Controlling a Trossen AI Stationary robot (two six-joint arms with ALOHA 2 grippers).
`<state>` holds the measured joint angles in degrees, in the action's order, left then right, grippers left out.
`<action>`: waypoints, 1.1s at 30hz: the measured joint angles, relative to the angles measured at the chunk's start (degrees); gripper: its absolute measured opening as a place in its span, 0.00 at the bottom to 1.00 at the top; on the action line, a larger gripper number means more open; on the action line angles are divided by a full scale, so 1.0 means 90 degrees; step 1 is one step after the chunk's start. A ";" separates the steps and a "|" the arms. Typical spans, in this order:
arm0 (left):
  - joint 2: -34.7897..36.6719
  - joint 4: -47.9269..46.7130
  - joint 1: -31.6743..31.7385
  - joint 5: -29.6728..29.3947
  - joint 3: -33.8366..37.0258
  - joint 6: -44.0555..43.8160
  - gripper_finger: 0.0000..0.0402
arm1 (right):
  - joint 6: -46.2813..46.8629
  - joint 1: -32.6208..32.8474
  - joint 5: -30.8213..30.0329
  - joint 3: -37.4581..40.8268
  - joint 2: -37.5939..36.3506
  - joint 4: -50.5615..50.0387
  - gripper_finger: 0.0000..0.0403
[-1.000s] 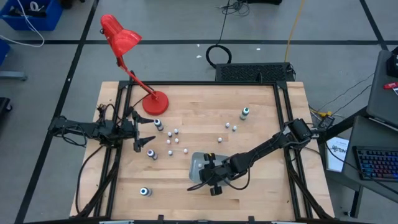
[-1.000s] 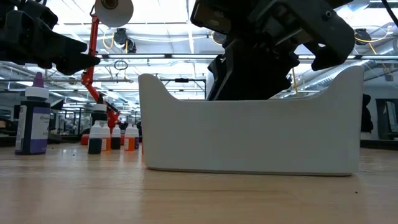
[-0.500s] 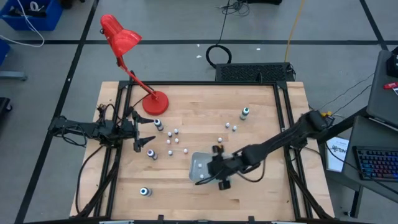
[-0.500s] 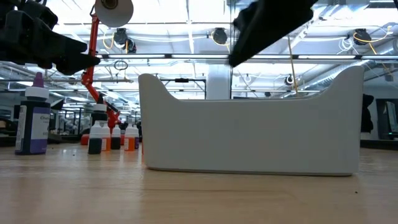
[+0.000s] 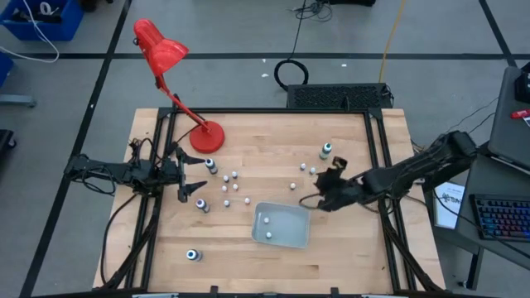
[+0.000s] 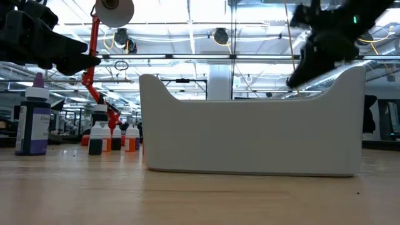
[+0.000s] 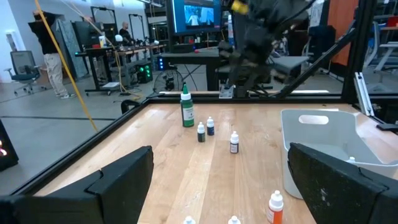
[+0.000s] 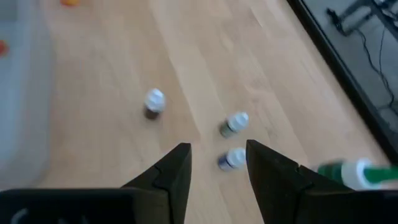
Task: Pick & Place food coloring
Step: Put the small dark blue food coloring bottle into the gray bin
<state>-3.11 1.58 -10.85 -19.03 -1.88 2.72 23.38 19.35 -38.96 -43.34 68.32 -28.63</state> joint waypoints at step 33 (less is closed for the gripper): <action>0.0002 -0.0002 0.0000 -0.0002 0.0002 0.0000 0.91 | -0.0840 -0.2009 0.1657 0.1914 0.0468 0.3561 0.42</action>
<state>-3.09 1.56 -10.85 -19.05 -1.87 2.72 15.81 1.26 -24.04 -26.11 72.53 3.42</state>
